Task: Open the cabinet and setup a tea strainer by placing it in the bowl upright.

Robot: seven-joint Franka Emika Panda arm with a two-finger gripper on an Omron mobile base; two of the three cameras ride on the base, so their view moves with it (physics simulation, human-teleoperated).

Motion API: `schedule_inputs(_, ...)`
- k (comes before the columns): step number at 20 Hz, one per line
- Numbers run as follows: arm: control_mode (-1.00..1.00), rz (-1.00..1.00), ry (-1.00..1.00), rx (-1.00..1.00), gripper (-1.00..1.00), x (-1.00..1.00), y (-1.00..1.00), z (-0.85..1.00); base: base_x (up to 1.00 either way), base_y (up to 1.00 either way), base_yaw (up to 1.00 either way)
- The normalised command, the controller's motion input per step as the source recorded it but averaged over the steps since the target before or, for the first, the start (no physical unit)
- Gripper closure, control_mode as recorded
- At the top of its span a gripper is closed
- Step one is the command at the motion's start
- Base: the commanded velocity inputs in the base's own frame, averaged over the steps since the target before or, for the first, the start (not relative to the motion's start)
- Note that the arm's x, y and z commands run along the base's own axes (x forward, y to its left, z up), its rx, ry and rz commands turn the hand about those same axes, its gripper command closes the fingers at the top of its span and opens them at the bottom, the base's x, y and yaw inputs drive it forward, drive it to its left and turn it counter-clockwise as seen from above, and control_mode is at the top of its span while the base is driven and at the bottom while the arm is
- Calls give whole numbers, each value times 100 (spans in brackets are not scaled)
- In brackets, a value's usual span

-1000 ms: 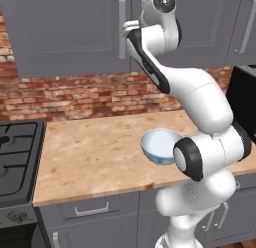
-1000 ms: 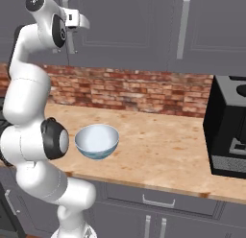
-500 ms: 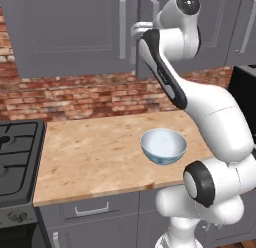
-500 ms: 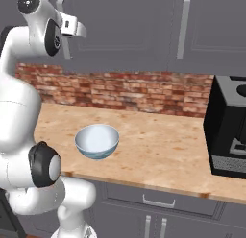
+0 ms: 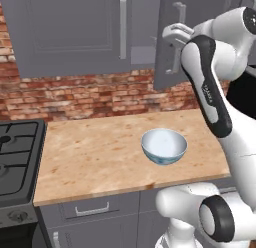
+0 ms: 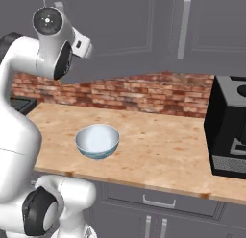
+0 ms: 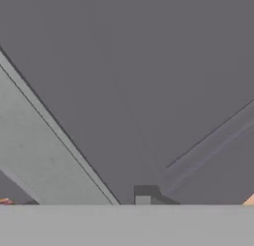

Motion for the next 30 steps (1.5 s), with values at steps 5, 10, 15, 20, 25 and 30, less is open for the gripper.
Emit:
schedule_inputs(5,-100,15,0,33,100,-100,-100,15,0,0,0)
schedule_inputs(10,-100,16,1,27,100,-86,-97,38,0,0,0)
schedule_inputs(15,-100,5,12,9,100,-54,-63,5,0,0,0)
schedule_inputs(20,-100,-5,6,-3,100,-41,-9,0,0,0,0)
schedule_inputs(25,-100,-4,0,-2,-100,-33,3,0,0,0,0)
schedule_inputs(30,-100,-2,-2,-3,-100,-32,4,6,0,0,0)
